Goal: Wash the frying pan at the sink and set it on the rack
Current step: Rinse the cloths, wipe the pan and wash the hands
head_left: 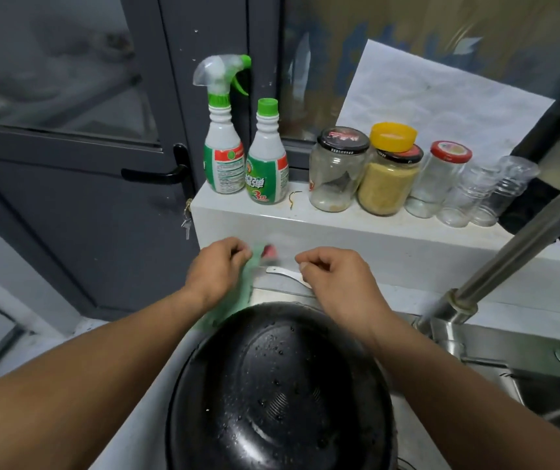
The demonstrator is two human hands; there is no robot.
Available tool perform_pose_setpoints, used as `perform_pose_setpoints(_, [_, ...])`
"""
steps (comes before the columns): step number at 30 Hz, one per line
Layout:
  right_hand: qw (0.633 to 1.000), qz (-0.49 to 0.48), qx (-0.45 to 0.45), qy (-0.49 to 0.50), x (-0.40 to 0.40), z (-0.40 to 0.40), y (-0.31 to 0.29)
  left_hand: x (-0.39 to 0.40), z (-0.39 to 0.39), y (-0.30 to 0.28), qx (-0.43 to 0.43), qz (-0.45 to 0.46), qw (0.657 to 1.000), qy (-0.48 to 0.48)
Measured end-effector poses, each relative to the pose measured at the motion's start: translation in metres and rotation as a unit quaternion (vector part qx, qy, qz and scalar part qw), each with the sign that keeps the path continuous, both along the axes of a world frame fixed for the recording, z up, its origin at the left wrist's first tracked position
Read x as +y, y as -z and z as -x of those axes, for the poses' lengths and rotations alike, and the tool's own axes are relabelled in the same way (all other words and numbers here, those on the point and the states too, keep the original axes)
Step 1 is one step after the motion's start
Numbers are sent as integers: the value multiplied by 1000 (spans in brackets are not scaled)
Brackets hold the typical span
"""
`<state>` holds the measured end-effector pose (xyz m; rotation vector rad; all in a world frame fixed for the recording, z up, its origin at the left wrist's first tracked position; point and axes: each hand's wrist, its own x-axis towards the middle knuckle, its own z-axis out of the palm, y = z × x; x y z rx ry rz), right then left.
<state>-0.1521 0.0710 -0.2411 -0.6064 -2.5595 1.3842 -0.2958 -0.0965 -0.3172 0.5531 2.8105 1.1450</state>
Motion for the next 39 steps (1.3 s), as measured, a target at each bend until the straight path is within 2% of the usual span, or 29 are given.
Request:
perform_pose_setpoints(1, [999,35,10,-5,-1,4,-3,12,-4,-14,-34,-85,996,21])
perform_pose_setpoints(3, [994,105,26,-21,-1,12,-8,38,-16,-47,-135,-206,964,98])
perform_pose_setpoints(6, [988,143,48,26,12,20,-17,67,-24,-77,-299,-296,896,144])
perform_pose_setpoints(7, [987,131,58,71,20,21,-19,71,-21,-76,-307,-297,895,132])
perform_pose_setpoints(8, [985,100,66,120,32,19,-20,73,-16,-70,-273,-255,920,119])
perform_pose_setpoints(10, [980,34,78,182,56,15,-18,71,-5,-50,-148,-67,977,140])
perform_pose_setpoints(11, [978,1,82,193,66,14,-15,71,-3,-40,-103,43,979,173])
perform_pose_setpoints(12, [977,-41,82,195,76,13,-11,73,-1,-29,-74,137,963,218])
perform_pose_setpoints(14, [973,-117,68,188,87,12,-5,79,-3,-15,-47,242,932,267])
perform_pose_setpoints(18, [981,-81,66,163,90,10,3,94,3,0,-20,292,917,272])
perform_pose_setpoints(22, [976,-18,80,199,88,8,8,89,16,5,10,339,892,299])
perform_pose_setpoints(27, [978,51,22,202,81,19,25,47,23,-21,67,270,929,242])
perform_pose_setpoints(30, [984,136,-20,112,62,39,35,12,23,-46,63,191,954,222])
perform_pose_setpoints(33, [977,178,-97,-64,34,69,45,-13,21,-64,81,140,964,213])
perform_pose_setpoints(36, [954,62,-183,-228,11,96,60,-21,19,-70,88,108,971,193])
perform_pose_setpoints(39, [919,-43,-236,-314,-1,110,64,-22,24,-60,43,126,973,188])
